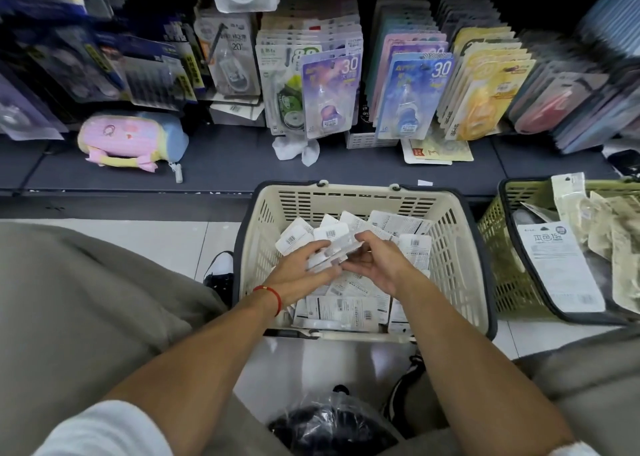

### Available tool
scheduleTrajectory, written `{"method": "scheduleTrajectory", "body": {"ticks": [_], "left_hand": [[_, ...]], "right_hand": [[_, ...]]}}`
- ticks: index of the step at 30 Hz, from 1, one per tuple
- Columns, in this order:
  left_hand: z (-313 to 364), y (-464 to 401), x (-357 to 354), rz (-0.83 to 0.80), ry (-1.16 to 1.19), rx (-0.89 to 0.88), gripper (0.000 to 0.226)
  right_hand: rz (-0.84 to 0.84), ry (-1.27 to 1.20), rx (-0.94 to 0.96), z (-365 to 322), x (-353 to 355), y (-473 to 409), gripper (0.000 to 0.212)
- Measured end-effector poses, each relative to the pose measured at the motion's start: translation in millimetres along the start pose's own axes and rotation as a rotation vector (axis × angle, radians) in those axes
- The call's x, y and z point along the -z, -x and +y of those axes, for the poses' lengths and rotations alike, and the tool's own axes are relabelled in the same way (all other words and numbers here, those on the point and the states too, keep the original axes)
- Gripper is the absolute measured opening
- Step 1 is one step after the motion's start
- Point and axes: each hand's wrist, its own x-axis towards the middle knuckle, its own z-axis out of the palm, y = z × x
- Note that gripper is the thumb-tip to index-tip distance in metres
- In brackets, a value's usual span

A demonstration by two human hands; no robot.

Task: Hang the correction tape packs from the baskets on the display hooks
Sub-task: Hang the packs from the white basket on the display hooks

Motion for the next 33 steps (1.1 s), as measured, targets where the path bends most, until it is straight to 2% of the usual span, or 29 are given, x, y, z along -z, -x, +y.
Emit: {"method": "scheduleTrajectory", "body": {"ticks": [2, 4, 5, 6, 8, 9, 11, 13, 15, 20, 22, 24, 27, 30, 33], "left_hand": [[-4, -2, -3, 0.017, -0.145, -0.039, 0.069], [-10, -4, -5, 0.077, -0.206, 0.001, 0.058], [-14, -5, -5, 0.086, -0.177, 0.047, 0.051], [-18, -5, -3, 0.083, -0.131, 0.101, 0.047], [-22, -3, 3, 0.093, -0.051, 0.208, 0.052], [-23, -2, 5, 0.107, -0.016, 0.249, 0.054], [-23, -2, 8, 0.136, 0.084, 0.300, 0.046], [-22, -4, 10, 0.155, 0.225, 0.378, 0.034], [-19, -5, 12, 0.170, 0.365, 0.432, 0.031], [-11, -9, 11, 0.338, 0.622, 0.437, 0.027], [-6, -9, 6, 0.328, 0.668, 0.451, 0.030], [2, -8, -3, 0.235, 0.755, 0.435, 0.036], [9, -4, -14, 0.102, 0.859, 0.344, 0.051], [5, -1, -12, 0.166, 0.855, 0.316, 0.064], [0, 1, -7, 0.227, 0.864, 0.337, 0.056]], "right_hand": [[-0.016, -0.011, -0.042, 5, 0, 1, 0.033], [0.011, 0.100, -0.065, 12, 4, -1, 0.048], [0.056, 0.309, -0.035, 15, 7, -2, 0.051], [0.094, 0.639, 0.020, 20, 10, -2, 0.047], [0.056, 1.294, 0.088, 32, 17, -2, 0.030], [-0.007, 1.470, 0.062, 39, 19, -2, 0.026], [-0.096, 1.595, -0.006, 53, 21, -2, 0.031], [-0.102, 1.616, 0.005, 58, 23, -3, 0.028], [-0.088, 1.564, 0.018, 53, 28, -4, 0.024], [0.189, 1.202, 0.172, 1, 41, 8, 0.016], [0.231, 1.049, 0.276, -14, 33, 15, 0.017], [0.113, 0.942, 0.336, -15, 14, 22, 0.021], [-0.039, 0.965, 0.427, 1, -13, 31, 0.022], [-0.122, 0.833, 0.402, 7, -21, 35, 0.013], [-0.182, 0.732, 0.309, 6, -15, 33, 0.033]]}}
